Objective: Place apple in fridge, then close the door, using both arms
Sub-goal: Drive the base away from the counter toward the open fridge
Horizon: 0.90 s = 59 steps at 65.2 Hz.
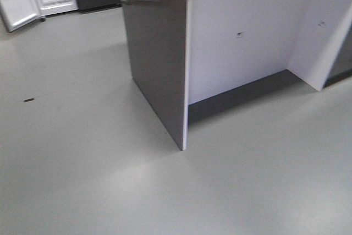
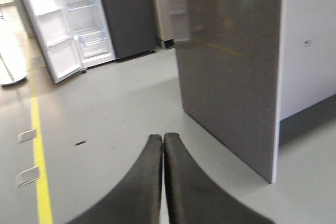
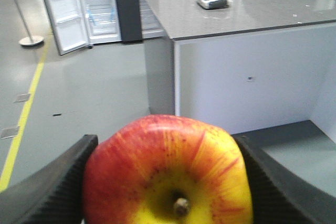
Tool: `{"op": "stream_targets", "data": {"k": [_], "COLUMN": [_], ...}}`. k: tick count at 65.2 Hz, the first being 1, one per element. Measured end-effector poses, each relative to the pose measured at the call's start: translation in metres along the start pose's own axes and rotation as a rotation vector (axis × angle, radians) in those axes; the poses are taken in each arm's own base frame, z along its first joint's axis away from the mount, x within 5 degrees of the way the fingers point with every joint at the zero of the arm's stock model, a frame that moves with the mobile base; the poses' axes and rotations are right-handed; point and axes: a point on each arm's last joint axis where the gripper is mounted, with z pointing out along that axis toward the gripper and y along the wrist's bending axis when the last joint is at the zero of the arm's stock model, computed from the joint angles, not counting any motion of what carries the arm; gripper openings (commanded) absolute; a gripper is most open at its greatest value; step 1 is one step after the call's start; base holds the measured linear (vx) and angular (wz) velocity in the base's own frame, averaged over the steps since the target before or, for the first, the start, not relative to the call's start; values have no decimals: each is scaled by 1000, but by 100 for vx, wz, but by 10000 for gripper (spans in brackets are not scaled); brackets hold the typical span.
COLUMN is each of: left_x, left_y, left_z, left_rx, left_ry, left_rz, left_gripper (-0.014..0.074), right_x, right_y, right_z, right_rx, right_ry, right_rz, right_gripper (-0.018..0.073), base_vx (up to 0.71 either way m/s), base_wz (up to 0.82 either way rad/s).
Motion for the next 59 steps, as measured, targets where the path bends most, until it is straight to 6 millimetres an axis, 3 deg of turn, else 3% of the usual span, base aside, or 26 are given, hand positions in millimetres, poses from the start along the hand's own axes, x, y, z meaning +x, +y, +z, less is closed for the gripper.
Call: {"op": "stream_targets", "data": {"k": [59], "left_x": [0], "left_y": [0], "left_z": [0], "left_rx": [0], "left_ry": [0], "left_rz": [0], "left_gripper": [-6], "right_x": [0], "right_y": [0], "right_z": [0], "right_rx": [0], "right_ry": [2], "right_rz": [0], "right_gripper": [130], "base_vx": [6], "base_wz": [35]}}
